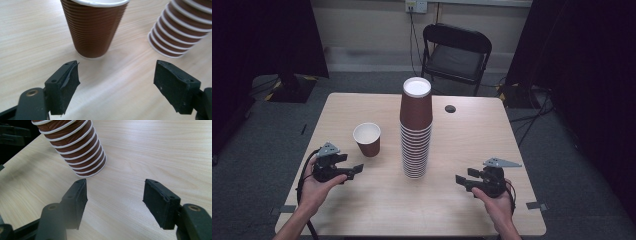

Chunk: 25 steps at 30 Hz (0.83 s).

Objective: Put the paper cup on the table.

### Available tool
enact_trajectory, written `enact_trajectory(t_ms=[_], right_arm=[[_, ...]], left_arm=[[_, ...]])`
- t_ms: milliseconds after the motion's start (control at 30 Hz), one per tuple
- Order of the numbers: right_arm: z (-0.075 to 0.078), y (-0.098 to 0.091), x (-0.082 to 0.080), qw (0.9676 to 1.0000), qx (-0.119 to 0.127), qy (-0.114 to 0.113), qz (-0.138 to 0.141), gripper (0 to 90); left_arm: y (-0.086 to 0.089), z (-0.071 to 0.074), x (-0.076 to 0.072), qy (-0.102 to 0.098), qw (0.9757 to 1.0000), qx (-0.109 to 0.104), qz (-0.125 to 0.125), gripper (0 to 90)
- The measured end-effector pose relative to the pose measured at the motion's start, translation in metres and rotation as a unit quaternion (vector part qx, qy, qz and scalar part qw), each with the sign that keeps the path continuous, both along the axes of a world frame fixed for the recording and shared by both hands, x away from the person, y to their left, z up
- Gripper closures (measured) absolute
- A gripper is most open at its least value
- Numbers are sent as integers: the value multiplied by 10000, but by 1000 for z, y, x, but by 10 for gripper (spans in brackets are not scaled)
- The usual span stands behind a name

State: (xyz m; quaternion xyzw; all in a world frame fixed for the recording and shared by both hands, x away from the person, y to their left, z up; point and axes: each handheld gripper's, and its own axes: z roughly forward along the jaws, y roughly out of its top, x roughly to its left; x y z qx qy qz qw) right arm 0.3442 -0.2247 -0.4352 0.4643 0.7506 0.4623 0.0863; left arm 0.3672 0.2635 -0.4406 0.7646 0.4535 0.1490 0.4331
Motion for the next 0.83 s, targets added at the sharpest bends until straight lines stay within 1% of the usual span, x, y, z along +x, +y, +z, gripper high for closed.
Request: enact_trajectory(t_ms=[100,167,200,267,300,367,433,467,533,567,600,633,667,700,733,767,800,833], right_arm=[[1,0,0,10000,13,-23,-19,357],[3,-2,-1,10000,-6,-46,-57,354],[3,-2,-1,10000,-6,-46,-57,354],[3,-3,0,10000,-35,-58,-70,350],[4,-3,1,9999,-87,-70,-79,346],[3,-3,1,9998,-150,-73,-79,343],[2,-4,1,9997,-215,-78,-58,340],[1,-5,0,9997,-238,-84,-71,339],[-3,-7,-2,9996,-228,-94,-133,333],[-5,-9,-3,9995,-238,-109,-184,328],[-8,-10,-3,9994,-262,-118,-218,324],[-10,-10,-4,9993,-281,-103,-223,319],[-11,-11,-5,9991,-311,-99,-257,315],[-13,-12,-5,9988,-346,-134,-327,306],[-14,-13,-5,9985,-377,-161,-355,296],[-17,-13,-3,9979,-472,-163,-411,290],[-19,-14,-2,9972,-571,-156,-454,283],[-23,-14,0,9959,-730,-188,-497,283]], left_arm=[[-1,3,-7,-7,10000,-73,0,200],[-3,6,-19,13,9999,-59,-122,196],[-3,6,-19,13,9999,-59,-122,195],[-5,6,-29,-11,9999,-24,-117,194],[-6,6,-37,-44,9999,-24,-95,182],[-8,4,-45,-58,9999,-36,-132,170],[-10,1,-52,-97,9998,21,-178,169],[-10,0,-56,-122,9998,-32,-174,163],[-8,-3,-62,-201,9996,36,-172,156],[-7,-5,-64,-224,9996,85,-172,156],[-6,-7,-67,-199,9996,45,-187,156],[-4,-9,-69,-265,9995,-19,-182,157],[-2,-10,-72,-410,9991,-111,-42,158],[-2,-10,-71,-382,9992,-151,8,155],[-2,-10,-71,-382,9992,-151,8,155],[-1,-11,-69,-310,9994,-169,-20,156],[-1,-12,-68,-295,9995,-110,-27,156],[-1,-12,-68,-295,9995,-110,-27,156]])
